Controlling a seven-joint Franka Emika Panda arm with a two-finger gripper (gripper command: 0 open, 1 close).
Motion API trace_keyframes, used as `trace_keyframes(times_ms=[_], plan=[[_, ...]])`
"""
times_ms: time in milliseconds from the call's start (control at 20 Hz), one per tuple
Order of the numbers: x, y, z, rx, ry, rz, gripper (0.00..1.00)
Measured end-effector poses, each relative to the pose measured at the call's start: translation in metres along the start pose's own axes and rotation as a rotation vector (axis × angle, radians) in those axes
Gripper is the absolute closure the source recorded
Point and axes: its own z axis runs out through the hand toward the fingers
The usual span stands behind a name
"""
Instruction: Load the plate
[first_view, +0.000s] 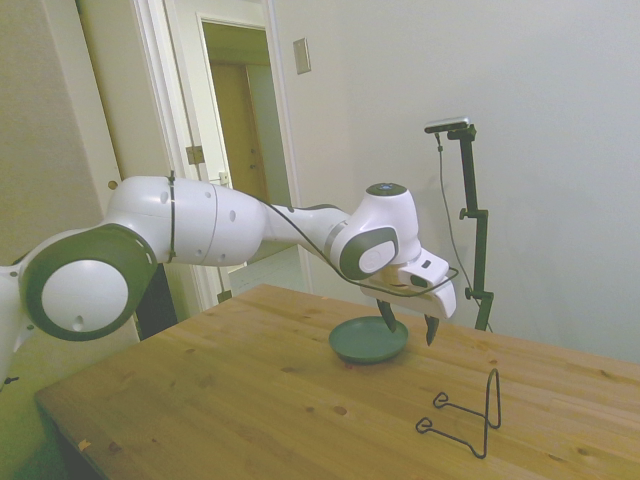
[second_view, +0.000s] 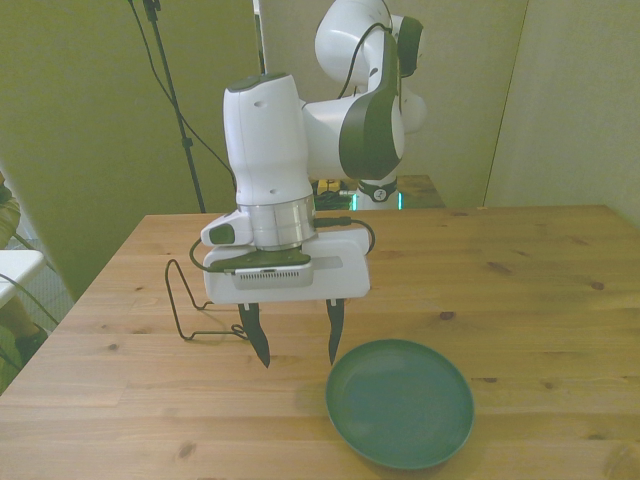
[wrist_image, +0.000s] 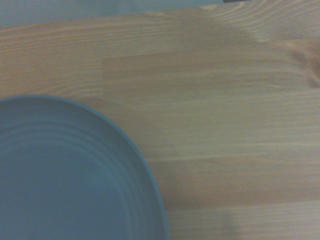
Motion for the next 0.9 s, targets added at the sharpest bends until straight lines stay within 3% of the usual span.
trace_keyframes(times_ms=[900], plan=[[0.015,0.002,0.040,0.075,-0.152,0.081,0.00]])
